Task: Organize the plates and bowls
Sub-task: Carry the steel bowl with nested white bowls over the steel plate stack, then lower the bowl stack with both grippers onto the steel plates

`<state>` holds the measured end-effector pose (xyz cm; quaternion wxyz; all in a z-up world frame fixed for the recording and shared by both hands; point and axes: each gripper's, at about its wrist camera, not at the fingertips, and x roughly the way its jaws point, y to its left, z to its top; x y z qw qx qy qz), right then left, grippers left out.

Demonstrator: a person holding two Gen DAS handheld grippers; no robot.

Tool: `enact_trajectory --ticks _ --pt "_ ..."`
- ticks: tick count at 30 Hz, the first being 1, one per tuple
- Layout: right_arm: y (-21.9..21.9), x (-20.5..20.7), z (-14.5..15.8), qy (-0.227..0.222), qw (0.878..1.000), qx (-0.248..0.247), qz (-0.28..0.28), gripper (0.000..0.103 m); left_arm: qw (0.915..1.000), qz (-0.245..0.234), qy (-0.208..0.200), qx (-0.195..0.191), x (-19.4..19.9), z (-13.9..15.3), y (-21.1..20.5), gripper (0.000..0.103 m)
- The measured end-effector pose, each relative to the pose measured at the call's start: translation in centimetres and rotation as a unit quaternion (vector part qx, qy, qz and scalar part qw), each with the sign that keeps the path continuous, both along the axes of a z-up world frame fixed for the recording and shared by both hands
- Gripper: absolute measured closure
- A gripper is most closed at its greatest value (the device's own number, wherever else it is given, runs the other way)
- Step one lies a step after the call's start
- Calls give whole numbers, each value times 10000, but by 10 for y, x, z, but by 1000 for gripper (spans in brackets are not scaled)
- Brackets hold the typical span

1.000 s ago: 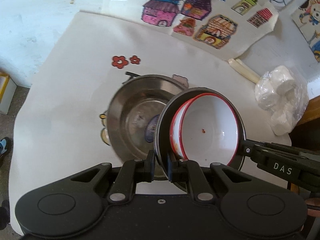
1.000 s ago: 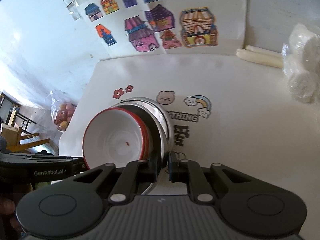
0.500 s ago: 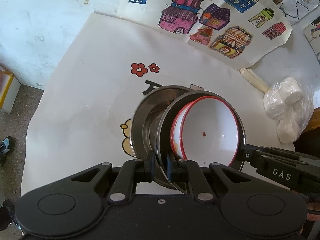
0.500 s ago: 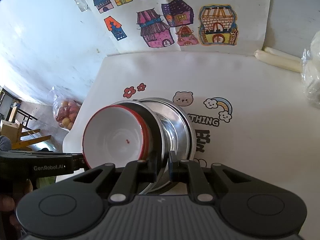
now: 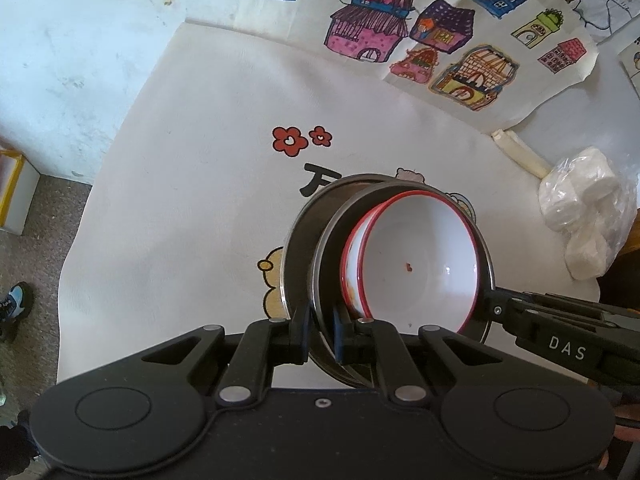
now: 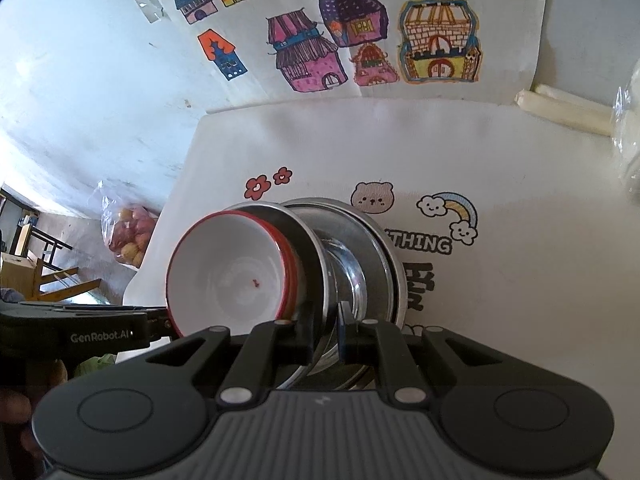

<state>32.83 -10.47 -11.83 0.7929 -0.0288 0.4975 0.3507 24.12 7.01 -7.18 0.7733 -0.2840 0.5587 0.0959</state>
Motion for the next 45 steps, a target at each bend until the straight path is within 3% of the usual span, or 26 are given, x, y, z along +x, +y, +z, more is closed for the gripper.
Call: enact_trajectory --ticks 45 --pt "5 15 -17 239 9990 -79 -368 90 9992 -361 160 67 32 -12 3 93"
